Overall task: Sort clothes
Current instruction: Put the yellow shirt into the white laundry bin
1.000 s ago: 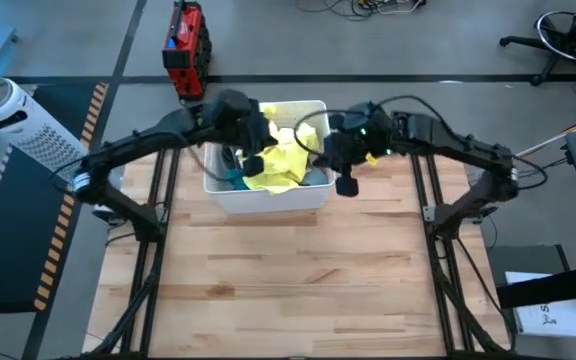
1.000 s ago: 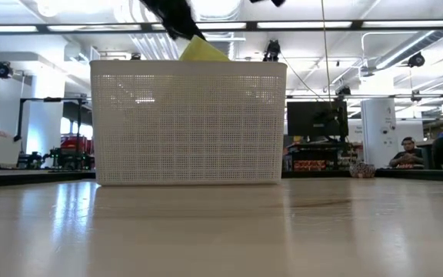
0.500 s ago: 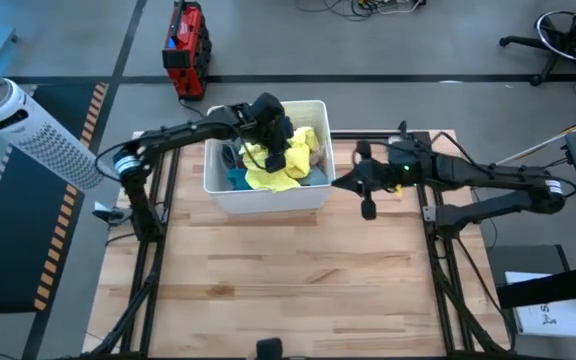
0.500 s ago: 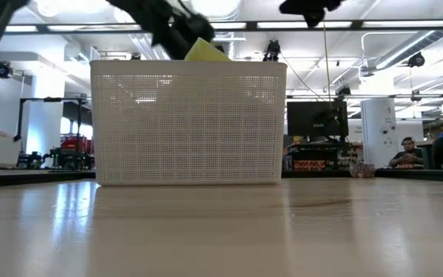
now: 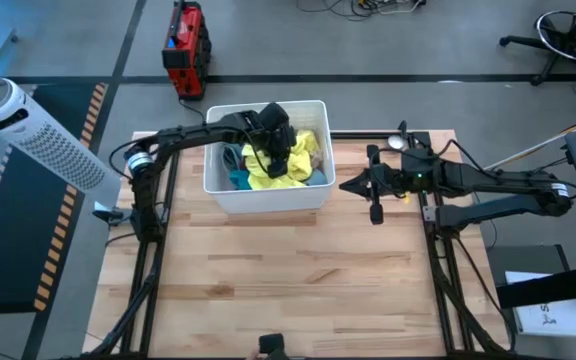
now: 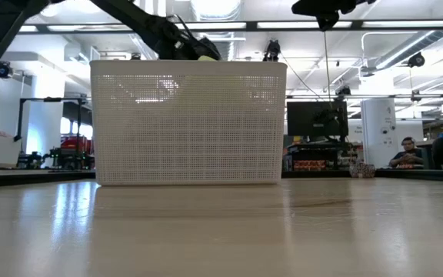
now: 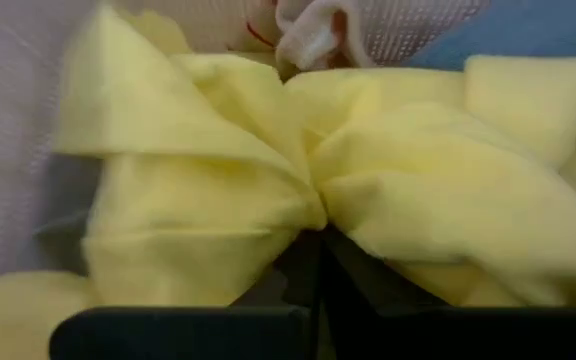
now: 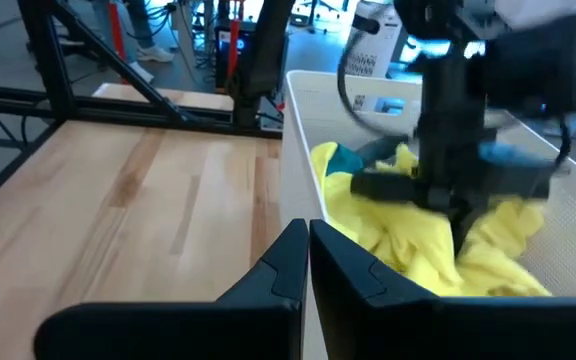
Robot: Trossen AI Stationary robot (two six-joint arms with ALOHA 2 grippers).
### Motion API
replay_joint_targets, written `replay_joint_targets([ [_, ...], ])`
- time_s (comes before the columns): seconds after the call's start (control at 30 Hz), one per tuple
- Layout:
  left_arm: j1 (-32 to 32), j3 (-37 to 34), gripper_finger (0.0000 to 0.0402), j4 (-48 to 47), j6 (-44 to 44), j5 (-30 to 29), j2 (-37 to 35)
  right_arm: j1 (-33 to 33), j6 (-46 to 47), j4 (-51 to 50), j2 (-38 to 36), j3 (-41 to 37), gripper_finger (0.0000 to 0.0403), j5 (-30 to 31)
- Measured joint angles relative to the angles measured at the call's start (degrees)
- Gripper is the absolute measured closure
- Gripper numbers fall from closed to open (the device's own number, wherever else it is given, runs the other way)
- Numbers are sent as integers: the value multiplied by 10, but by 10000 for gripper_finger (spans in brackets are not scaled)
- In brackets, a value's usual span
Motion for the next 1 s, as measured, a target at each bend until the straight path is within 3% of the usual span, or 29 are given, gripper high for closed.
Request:
replay_joint_targets([
  [0.4, -2, -22, 401, -53, -25, -32, -161, 0, -10, 4, 1, 1, 403, 14],
  [0.57, -2, -87, 401, -15, -35, -20, -167, 0, -11, 9, 1, 1, 403, 14],
  [0.83, 15, -224, 401, 131, -37, -12, -159, 0, -12, 9, 1, 1, 403, 14],
  [1.0, 30, -244, 401, 146, -48, -10, -167, 0, -15, 9, 1, 1, 403, 14],
])
